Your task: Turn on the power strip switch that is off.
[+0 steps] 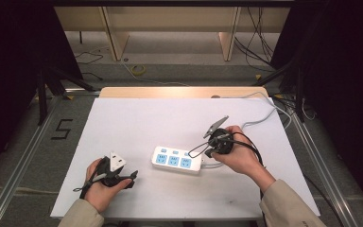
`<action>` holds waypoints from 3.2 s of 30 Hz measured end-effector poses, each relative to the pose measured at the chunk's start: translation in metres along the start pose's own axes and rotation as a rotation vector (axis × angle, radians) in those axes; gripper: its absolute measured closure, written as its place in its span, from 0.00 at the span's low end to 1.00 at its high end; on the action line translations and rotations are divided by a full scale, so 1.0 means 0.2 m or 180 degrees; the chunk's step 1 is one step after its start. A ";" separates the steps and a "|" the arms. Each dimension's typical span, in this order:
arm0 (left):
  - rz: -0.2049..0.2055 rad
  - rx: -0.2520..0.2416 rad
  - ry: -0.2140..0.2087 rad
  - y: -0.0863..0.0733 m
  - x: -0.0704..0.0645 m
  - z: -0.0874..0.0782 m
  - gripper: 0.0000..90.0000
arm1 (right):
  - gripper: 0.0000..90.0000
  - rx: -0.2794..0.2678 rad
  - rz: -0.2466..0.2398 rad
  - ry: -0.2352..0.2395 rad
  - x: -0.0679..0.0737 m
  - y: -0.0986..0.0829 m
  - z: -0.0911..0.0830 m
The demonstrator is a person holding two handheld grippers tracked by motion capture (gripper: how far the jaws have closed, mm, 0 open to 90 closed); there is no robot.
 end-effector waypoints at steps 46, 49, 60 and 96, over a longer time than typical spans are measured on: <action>0.0006 -0.0010 0.0013 0.01 0.00 0.00 0.24 | 1.00 0.0041 -0.0194 0.0035 0.05 0.19 0.06; 0.0005 -0.0010 0.0012 0.00 0.00 0.00 0.24 | 1.00 0.0042 -0.0204 0.0032 0.05 0.20 0.06; 0.0007 -0.0013 0.0008 0.01 0.00 0.00 0.24 | 1.00 0.0057 -0.0232 0.0054 0.07 0.24 0.08; 0.0005 -0.0011 0.0004 0.01 0.00 0.00 0.24 | 1.00 0.0083 -0.0404 0.0136 0.13 0.38 0.13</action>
Point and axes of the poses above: each handheld gripper's, and its own axes: z roughly forward along the jaws, y roughly out of its top, x roughly to its left, the point moved 4 cm from there along z, roughly forward along the jaws, and after that the axes turned 13 degrees about -y, right-handed, at the moved point
